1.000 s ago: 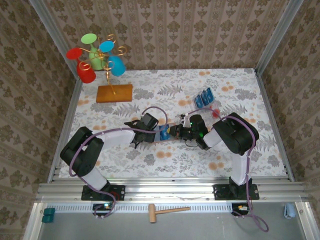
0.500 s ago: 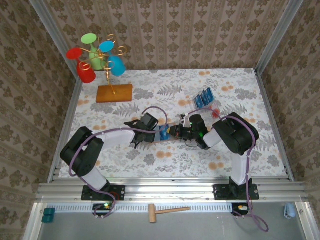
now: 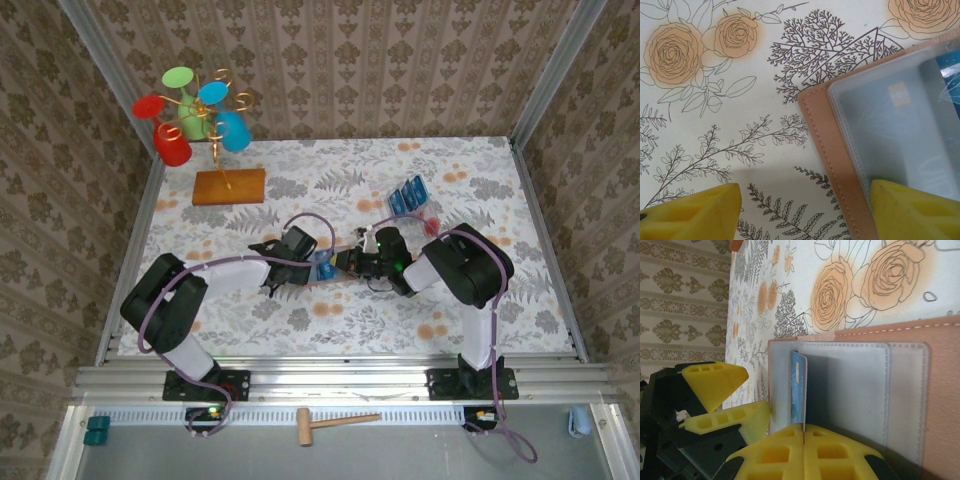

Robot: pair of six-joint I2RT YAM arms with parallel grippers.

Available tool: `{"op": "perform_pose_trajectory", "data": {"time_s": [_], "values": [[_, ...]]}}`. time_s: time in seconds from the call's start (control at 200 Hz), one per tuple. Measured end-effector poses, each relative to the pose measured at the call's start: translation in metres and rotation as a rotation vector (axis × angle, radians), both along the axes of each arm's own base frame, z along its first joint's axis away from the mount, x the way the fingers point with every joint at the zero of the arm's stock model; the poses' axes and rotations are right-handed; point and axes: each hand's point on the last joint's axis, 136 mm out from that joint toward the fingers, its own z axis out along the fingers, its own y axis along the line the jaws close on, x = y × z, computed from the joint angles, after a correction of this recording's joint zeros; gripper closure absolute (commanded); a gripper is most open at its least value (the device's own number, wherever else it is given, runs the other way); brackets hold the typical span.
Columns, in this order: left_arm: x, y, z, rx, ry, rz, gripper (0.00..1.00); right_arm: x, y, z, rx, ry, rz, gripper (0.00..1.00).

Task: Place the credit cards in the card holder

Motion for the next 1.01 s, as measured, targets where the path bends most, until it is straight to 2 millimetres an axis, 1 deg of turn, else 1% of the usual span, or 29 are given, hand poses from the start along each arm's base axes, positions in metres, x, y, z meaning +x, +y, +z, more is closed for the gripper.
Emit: {"op": "perform_pose_trajectory", "data": {"time_s": [0.15,0.2,0.265,0.335,0.405,0.5,0.595,0.8,0.865,1.005], "values": [[0.000,0.000,0.000,0.000,0.000,0.000,0.30,0.000,0.004,0.000,0.001,-0.002,0.009,1.00],[0.000,0.000,0.000,0.000,0.000,0.000,0.30,0.000,0.005,0.000,-0.001,0.001,0.010,0.95],[0.000,0.000,0.000,0.000,0.000,0.000,0.30,0.000,0.005,-0.001,-0.002,0.006,0.012,0.86],[0.000,0.000,0.000,0.000,0.000,0.000,0.30,0.000,0.007,0.002,0.002,0.000,0.022,0.81],[0.000,0.000,0.000,0.000,0.000,0.000,0.30,0.000,0.008,0.005,-0.001,-0.006,0.030,0.73],[0.000,0.000,0.000,0.000,0.000,0.000,0.30,-0.001,0.008,0.009,-0.019,-0.013,0.036,0.67],[0.000,0.000,0.000,0.000,0.000,0.000,0.30,-0.002,0.006,0.013,-0.047,-0.011,0.041,0.57],[0.001,0.001,0.001,-0.015,0.002,0.014,0.30,-0.004,0.000,0.018,-0.112,-0.004,0.041,0.43],[0.001,0.004,0.004,-0.030,0.003,0.026,0.30,-0.004,-0.002,0.019,-0.134,-0.004,0.040,0.40],[0.008,0.011,0.017,-0.081,-0.011,0.058,0.30,-0.006,-0.008,0.024,-0.190,0.003,0.038,0.39]]}}
